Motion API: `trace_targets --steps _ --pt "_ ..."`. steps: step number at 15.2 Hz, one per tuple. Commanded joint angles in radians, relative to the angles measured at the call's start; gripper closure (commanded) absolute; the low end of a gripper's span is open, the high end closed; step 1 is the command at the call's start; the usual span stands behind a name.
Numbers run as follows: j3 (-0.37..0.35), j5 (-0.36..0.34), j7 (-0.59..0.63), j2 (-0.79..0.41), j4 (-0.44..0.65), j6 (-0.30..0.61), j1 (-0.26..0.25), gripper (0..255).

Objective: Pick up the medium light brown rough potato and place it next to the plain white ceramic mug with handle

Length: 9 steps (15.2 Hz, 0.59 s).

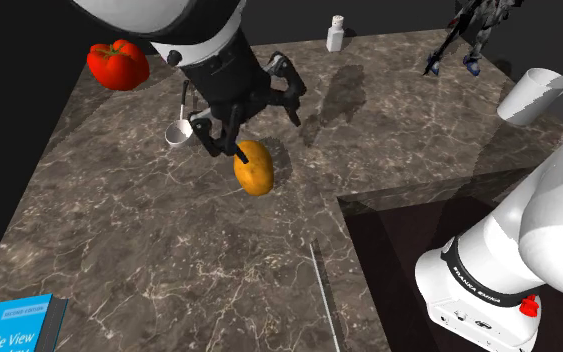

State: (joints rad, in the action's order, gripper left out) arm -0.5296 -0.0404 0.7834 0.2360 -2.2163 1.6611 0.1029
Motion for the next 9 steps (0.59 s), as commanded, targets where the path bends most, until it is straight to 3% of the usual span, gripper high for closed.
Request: trace_targets --steps 1,6,9 --pt "-0.044 -0.061 0.13 -0.127 0.059 -0.002 0.016 0" --pt "-0.07 -0.217 0.428 -0.45 0.238 -0.068 -0.019 0" --pt "-0.057 -0.232 0.456 -0.479 0.23 -0.051 -0.029 0"
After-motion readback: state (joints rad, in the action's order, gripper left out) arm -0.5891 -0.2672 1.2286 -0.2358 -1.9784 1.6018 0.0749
